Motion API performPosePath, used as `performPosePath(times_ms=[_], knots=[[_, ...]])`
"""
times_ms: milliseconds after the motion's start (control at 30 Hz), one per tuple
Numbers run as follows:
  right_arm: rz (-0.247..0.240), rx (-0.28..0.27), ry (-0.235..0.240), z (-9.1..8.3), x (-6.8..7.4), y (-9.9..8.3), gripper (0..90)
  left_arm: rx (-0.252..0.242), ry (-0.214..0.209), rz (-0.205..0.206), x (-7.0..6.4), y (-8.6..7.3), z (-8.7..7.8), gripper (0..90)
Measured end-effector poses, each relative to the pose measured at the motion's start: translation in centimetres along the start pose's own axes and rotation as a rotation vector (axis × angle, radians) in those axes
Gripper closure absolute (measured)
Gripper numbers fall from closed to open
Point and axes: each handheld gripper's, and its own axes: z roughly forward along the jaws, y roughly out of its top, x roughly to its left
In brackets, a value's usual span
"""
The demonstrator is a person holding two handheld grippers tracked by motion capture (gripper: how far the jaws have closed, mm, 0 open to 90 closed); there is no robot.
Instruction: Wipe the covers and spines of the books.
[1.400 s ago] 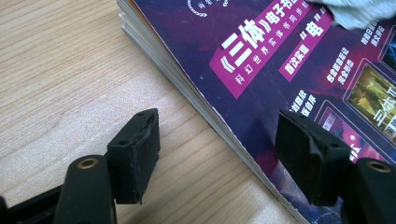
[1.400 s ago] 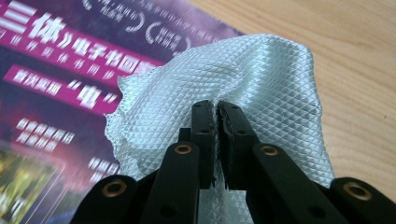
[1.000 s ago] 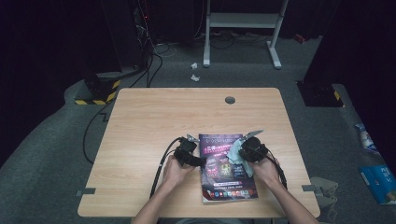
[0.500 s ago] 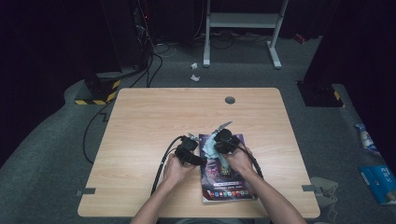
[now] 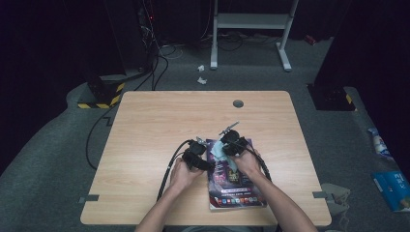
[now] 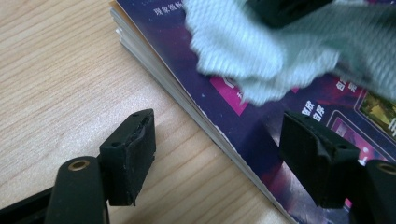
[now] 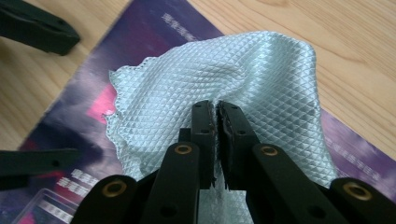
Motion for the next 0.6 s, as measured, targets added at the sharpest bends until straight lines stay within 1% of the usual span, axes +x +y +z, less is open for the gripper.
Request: performPosePath(times_ms=[33, 67, 100, 133, 167, 233, 267, 300, 333, 367, 400, 433, 467, 500, 533, 567, 600], knots=[[-0.009, -0.004, 0.013, 0.1, 0.3, 0.2, 84.6, 0.000, 0.001, 0.001, 0.0, 0.0, 0.0, 27.3], [-0.009, -0.004, 0.013, 0.1, 0.3, 0.2, 84.6, 0.000, 0.001, 0.001, 0.0, 0.0, 0.0, 27.3], [-0.025, -0.024, 0.043, 0.4, 1.2, 0.7, 84.6, 0.000, 0.001, 0.000, 0.0, 0.0, 0.0, 27.3], [-0.023, -0.028, 0.056, 0.5, 1.5, 1.0, 84.6, 0.002, 0.002, 0.001, 0.0, 0.0, 0.0, 27.3], [-0.023, -0.028, 0.056, 0.5, 1.5, 1.0, 84.6, 0.002, 0.002, 0.001, 0.0, 0.0, 0.0, 27.3], [-0.035, -0.042, 0.071, 0.8, 2.1, 1.5, 84.6, 0.002, 0.002, -0.002, -0.1, 0.0, 0.0, 27.3], [-0.033, -0.053, 0.073, 1.0, 2.2, 1.7, 84.6, 0.001, 0.003, -0.001, 0.0, 0.0, 0.0, 27.4], [-0.005, -0.057, 0.083, 1.1, 2.0, 1.8, 84.6, -0.001, 0.003, 0.000, 0.0, 0.0, 0.0, 27.4], [-0.005, -0.057, 0.083, 1.1, 2.0, 1.8, 84.6, 0.000, 0.003, 0.000, 0.0, 0.0, 0.0, 27.4], [0.011, -0.056, 0.084, 1.1, 1.9, 1.7, 84.6, 0.000, 0.002, 0.000, 0.0, 0.0, 0.0, 27.4], [0.005, -0.059, 0.059, 1.1, 1.0, 1.5, 84.7, 0.000, 0.001, 0.000, 0.0, 0.0, 0.0, 27.4], [0.022, -0.054, 0.049, 1.0, 0.5, 1.3, 84.7, -0.002, 0.002, -0.001, 0.0, 0.0, 0.0, 27.4], [0.022, -0.054, 0.049, 1.0, 0.5, 1.3, 84.7, -0.002, 0.002, -0.001, 0.0, 0.0, 0.0, 27.4], [0.048, -0.053, 0.025, 0.8, -0.7, 0.7, 84.7, -0.001, 0.002, 0.000, 0.0, 0.0, 0.0, 27.4], [0.048, -0.053, 0.025, 0.8, -0.7, 0.7, 84.7, -0.001, 0.002, 0.000, 0.0, 0.0, 0.0, 27.4], [0.079, -0.044, 0.008, 0.5, -1.9, 0.2, 84.6, -0.001, 0.001, 0.000, 0.0, 0.0, 0.0, 27.3], [0.091, -0.043, 0.005, 0.4, -2.3, 0.0, 84.6, -0.001, 0.001, -0.002, 0.0, 0.0, 0.0, 27.3]])
